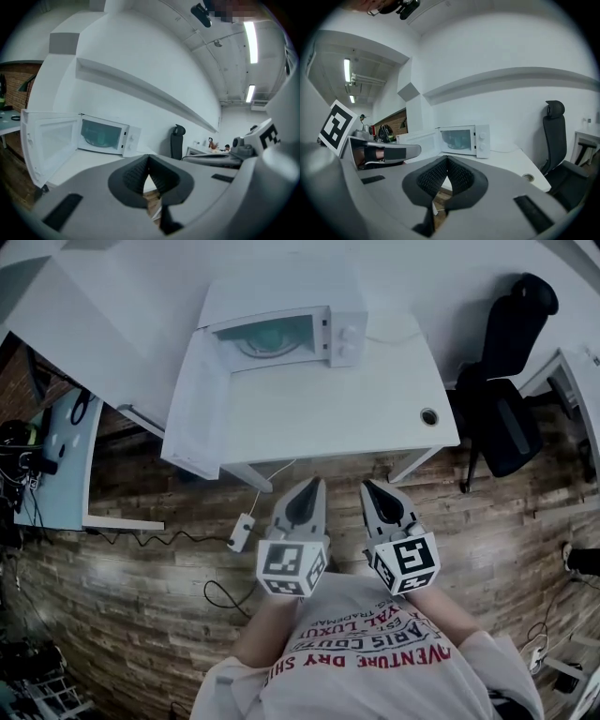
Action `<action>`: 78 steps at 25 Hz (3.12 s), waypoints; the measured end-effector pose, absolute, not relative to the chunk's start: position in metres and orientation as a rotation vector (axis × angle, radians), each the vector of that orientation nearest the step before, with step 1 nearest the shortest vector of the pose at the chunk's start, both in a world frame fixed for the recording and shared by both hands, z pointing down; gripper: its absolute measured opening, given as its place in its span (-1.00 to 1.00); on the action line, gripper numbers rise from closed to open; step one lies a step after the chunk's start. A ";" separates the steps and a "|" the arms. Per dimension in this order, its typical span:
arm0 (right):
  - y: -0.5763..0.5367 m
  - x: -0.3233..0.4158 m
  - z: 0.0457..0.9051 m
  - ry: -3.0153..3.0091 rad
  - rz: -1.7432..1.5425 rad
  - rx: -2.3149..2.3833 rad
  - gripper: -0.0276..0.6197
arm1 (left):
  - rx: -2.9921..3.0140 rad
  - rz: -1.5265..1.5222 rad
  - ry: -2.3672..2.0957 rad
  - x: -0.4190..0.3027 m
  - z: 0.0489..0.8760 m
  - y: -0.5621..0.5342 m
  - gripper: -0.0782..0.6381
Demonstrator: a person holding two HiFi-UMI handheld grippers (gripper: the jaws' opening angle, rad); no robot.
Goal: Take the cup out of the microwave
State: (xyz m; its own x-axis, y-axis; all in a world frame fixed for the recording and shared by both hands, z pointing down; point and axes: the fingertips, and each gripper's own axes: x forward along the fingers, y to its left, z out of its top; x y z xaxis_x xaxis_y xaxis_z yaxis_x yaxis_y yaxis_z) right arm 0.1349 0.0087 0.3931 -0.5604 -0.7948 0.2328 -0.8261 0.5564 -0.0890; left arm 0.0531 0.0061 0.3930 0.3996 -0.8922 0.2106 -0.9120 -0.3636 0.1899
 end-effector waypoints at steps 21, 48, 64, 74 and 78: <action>-0.235 0.027 0.386 -2.552 0.273 1.405 -0.88 | 2.372 0.092 -1.517 -0.057 0.393 -0.245 -0.76; -0.381 -0.001 0.451 -2.528 0.310 1.183 -0.88 | 2.208 0.231 -1.701 -0.093 0.475 -0.376 -0.76; -0.389 -0.007 0.485 -2.473 0.368 1.134 -0.88 | 2.308 0.342 -1.769 -0.100 0.506 -0.447 0.26; -0.392 -0.004 0.488 -2.455 0.380 1.126 -0.89 | 2.283 0.405 -1.773 -0.097 0.518 -0.475 0.34; -0.394 -0.003 0.491 -2.448 0.390 1.132 -0.88 | 2.256 0.406 -1.769 -0.102 0.519 -0.484 0.34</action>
State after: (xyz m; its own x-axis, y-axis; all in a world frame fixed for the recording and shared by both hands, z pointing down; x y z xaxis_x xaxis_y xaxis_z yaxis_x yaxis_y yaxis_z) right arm -0.0032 -0.3942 0.4906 -0.5842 -0.6567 0.4769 -0.7724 0.6303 -0.0784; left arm -0.1020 -0.4837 0.5192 0.2261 -0.9035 0.3642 -0.9718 -0.2348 0.0209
